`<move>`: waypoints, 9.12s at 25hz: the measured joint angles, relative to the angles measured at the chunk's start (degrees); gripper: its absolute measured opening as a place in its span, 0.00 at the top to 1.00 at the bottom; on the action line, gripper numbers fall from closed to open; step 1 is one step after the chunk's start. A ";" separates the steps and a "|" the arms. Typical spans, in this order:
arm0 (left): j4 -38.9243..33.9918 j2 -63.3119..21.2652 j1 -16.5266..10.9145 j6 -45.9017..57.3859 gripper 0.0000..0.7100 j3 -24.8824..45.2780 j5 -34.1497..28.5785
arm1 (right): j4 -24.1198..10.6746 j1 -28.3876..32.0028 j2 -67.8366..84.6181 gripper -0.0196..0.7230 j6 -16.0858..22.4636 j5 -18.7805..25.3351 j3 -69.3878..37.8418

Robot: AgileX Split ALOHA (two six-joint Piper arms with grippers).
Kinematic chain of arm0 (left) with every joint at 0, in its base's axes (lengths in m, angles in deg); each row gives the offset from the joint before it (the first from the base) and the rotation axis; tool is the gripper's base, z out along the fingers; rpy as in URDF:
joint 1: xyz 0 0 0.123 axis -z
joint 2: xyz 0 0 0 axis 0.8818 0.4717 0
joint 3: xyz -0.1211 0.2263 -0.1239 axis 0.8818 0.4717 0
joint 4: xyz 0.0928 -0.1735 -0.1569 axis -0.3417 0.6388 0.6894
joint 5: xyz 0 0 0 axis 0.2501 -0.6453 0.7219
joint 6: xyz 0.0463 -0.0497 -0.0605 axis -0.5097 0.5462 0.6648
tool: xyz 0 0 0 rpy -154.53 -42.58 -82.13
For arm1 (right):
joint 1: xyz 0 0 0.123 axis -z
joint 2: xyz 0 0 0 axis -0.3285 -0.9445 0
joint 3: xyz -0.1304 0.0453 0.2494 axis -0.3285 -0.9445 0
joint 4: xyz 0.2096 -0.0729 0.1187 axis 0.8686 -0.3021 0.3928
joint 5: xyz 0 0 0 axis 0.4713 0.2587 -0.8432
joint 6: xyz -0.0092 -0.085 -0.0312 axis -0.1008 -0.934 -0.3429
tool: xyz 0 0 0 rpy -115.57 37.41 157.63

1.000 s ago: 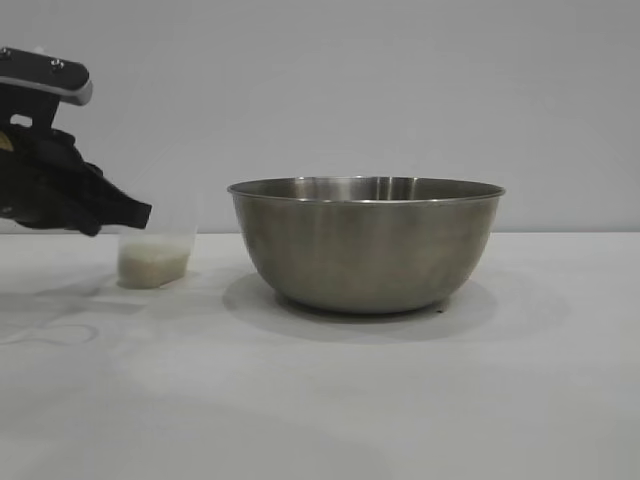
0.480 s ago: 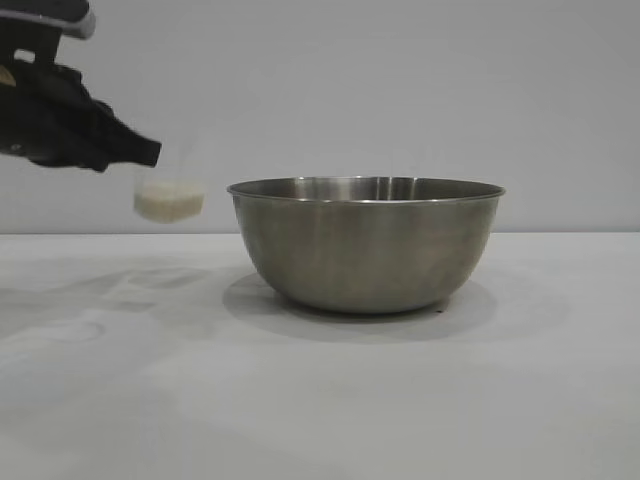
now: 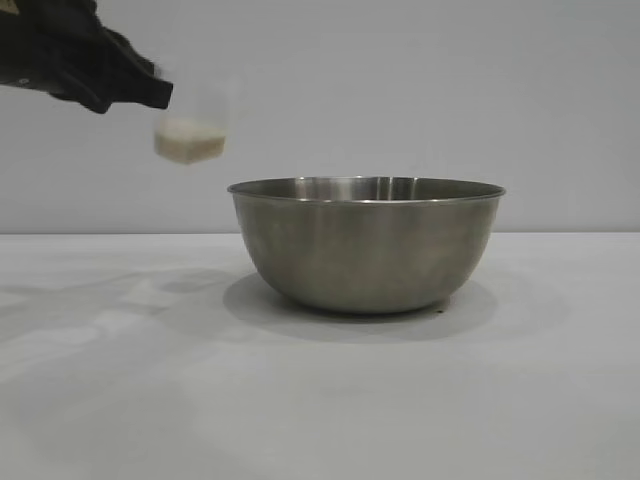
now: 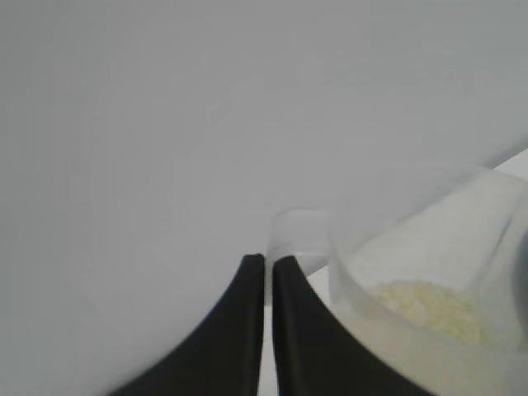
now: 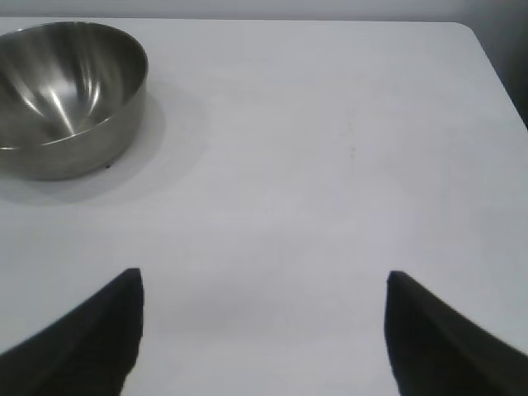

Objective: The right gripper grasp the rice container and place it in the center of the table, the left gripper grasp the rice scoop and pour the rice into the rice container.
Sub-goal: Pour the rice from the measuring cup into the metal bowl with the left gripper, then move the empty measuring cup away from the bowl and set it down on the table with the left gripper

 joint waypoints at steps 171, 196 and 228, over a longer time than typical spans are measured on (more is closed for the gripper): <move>37.91 -0.03 7.83 -17.41 1.00 -15.10 -16.46 | 0.00 0.00 0.00 0.28 0.00 0.00 0.00; 28.23 9.87 2.77 2.65 1.00 -8.28 -15.24 | 0.00 0.00 0.00 0.28 0.00 0.00 0.00; 21.74 14.11 2.77 12.40 1.00 3.39 0.51 | 0.00 0.00 0.00 0.28 0.00 0.00 0.00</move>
